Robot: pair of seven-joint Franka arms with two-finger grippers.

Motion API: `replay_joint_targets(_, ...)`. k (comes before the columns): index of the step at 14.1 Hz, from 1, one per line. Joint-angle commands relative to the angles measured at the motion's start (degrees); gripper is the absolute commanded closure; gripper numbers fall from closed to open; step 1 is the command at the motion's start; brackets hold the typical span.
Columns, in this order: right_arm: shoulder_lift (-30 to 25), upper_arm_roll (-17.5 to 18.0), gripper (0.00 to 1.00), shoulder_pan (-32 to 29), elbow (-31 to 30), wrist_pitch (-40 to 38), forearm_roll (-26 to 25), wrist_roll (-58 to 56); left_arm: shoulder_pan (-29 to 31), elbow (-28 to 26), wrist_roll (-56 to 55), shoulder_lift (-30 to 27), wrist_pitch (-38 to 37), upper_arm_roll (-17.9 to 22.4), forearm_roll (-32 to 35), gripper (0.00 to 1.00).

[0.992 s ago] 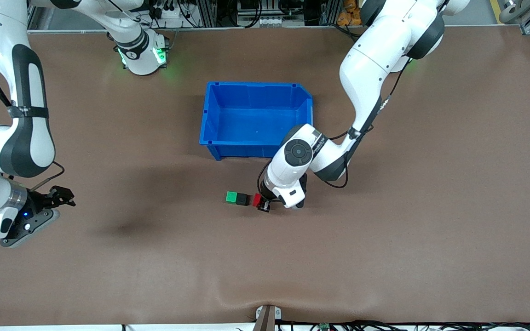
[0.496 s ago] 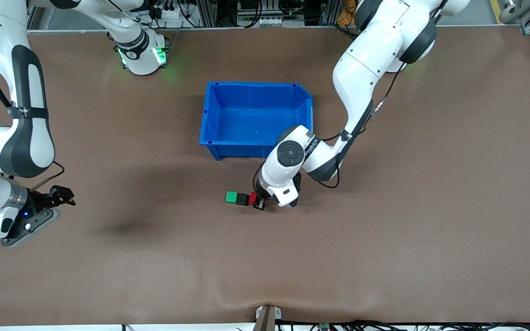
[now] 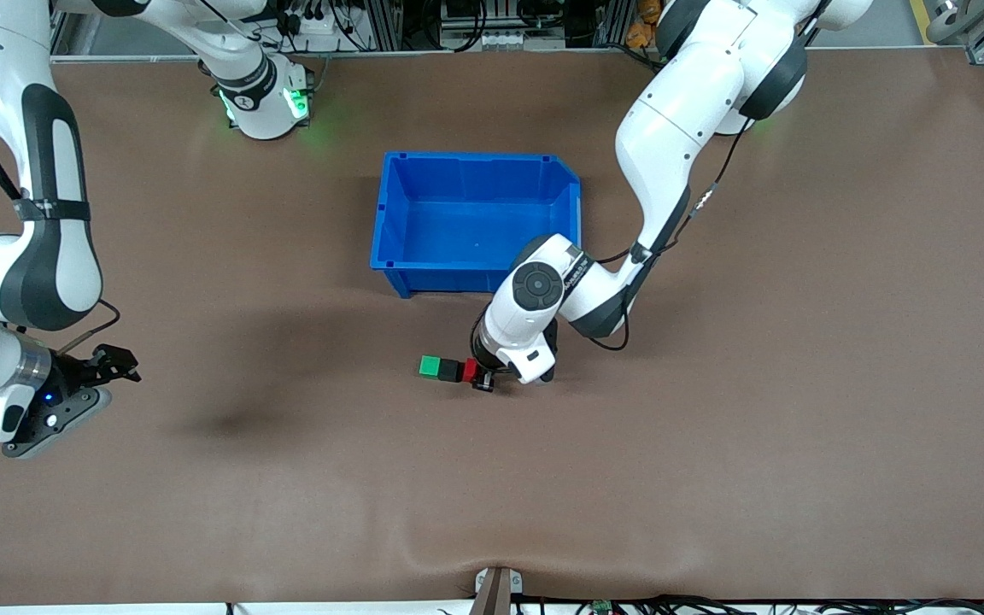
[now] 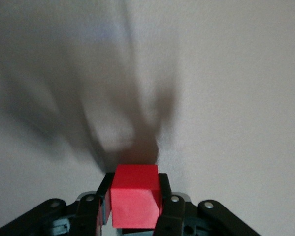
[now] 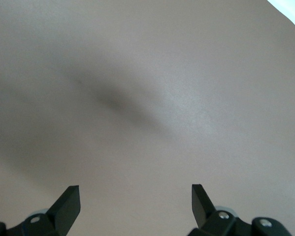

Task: Attach green and red cubes to black cube
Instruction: 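Press the red cube against the black cube while the right gripper withdraws, then open the left gripper and lift it away from the cubes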

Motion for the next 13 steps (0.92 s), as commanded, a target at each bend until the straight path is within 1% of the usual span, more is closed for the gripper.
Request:
replay_joint_targets(1, -0.3, 0.8, 0.0, -1.0, -0.3, -0.1, 0.0, -0.7, -1.5, 4.6, -1.9, 3.3, 0.1, 1.1, -0.7, 1.0)
replay_joint_targets(6, -0.7, 0.8, 0.0, -1.0, -0.1, 0.0, 0.5, 1.7, -1.5, 5.4, -2.5, 3.9, 1.1, 1.0, -0.7, 1.0)
replay_joint_targets(11, -2.0, 0.8, 0.0, -1.1, -0.2, -0.6, 0.8, 14.0, -1.6, 5.2, -2.5, 3.7, 1.2, 1.2, -0.7, 1.0)
replay_joint_targets(12, -2.6, 0.8, 0.0, -1.1, 0.0, -2.3, 0.8, 16.5, -1.6, 5.0, -2.6, 3.3, 1.1, 1.2, -0.7, 0.78)
replay_joint_targets(13, -3.4, 0.8, 0.0, -1.1, 0.1, -4.0, 1.1, 19.8, -1.6, 4.8, -2.5, 2.9, 0.6, 1.2, -0.7, 0.39)
